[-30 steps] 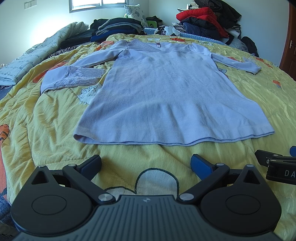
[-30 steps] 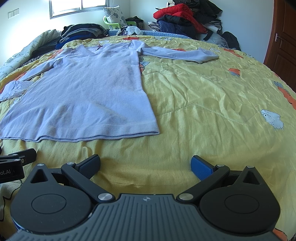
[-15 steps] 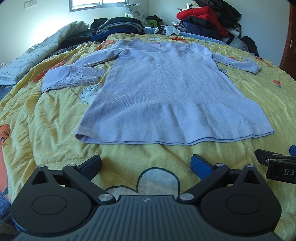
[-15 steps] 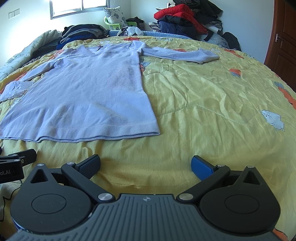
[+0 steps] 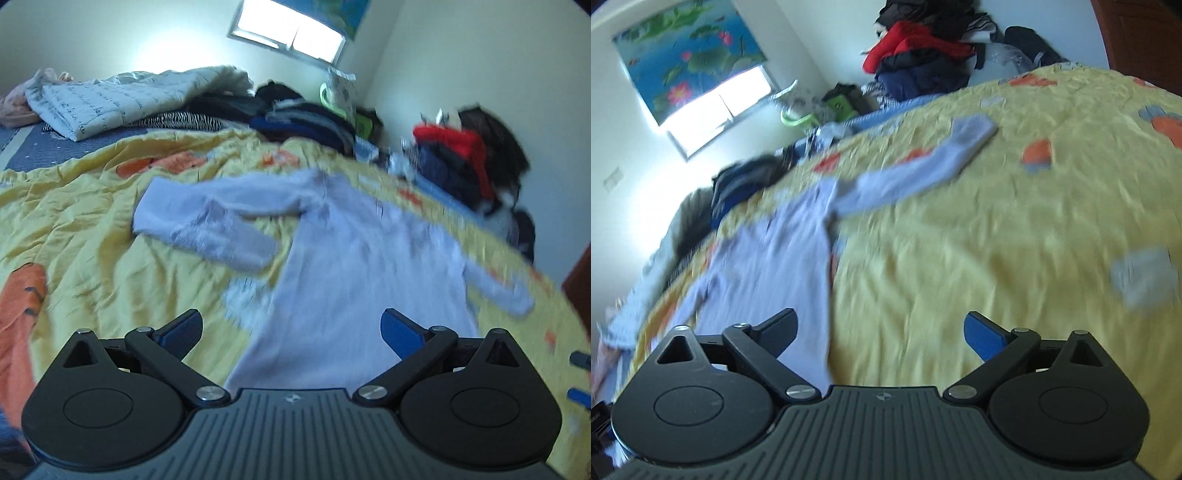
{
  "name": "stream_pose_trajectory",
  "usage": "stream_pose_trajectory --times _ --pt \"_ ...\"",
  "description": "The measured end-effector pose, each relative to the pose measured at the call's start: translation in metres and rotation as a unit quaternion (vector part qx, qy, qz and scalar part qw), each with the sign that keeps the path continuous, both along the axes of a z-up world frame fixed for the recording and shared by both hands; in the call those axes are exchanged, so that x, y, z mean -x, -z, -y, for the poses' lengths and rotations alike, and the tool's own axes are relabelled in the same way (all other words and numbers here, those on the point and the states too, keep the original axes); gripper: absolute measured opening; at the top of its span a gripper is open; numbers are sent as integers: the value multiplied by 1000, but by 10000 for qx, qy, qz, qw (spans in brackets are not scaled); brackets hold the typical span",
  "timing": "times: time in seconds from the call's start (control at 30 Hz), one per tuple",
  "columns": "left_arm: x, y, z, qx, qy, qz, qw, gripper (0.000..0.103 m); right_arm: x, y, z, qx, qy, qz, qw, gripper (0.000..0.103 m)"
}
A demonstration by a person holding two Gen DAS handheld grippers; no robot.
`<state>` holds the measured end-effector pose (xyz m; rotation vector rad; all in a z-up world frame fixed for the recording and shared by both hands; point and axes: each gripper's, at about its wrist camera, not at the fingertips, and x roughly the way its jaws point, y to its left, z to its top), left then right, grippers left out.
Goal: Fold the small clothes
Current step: 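Grasp the lace cuff of a sleeve with the right gripper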
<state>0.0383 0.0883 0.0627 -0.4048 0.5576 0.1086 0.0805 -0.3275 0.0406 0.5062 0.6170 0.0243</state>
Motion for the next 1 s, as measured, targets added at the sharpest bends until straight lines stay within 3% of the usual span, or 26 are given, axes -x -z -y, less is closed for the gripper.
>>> stream_pose_trajectory --times 0.1,0.23,0.37,0.43,0.57,0.73,0.83,0.87,0.9,1.0 --pt "-28 2 6 -42 -57 30 10000 103 -41 -5 33 -536 73 184 9984 84" --pt "-64 12 21 -109 -17 -289 9995 103 -107 1 89 -1531 553 198 9865 70" --pt "-79 14 34 -209 27 -310 9993 103 -164 18 144 -2053 1137 128 9720 60" --pt "-83 14 38 -306 46 -267 9992 103 -194 30 167 -2211 1359 -36 9657 60" --pt "-95 16 41 -410 39 -393 9984 103 -247 43 203 -2059 1661 -327 9638 60" --pt "-107 19 43 -383 -70 -525 9979 103 -286 56 216 -2019 1486 -606 9662 59" --pt "-115 18 47 -376 -78 -573 9976 103 -298 64 217 -1980 1461 -643 9671 38" --pt "-117 17 49 -357 -30 -548 9979 103 -302 68 217 -1964 1450 -691 9673 18" --pt "-119 15 51 -331 33 -494 9982 103 -305 70 216 -1904 1462 -809 9674 7" --pt "-120 4 57 -177 334 -195 9991 103 -296 61 208 -1661 1453 -668 9731 8"
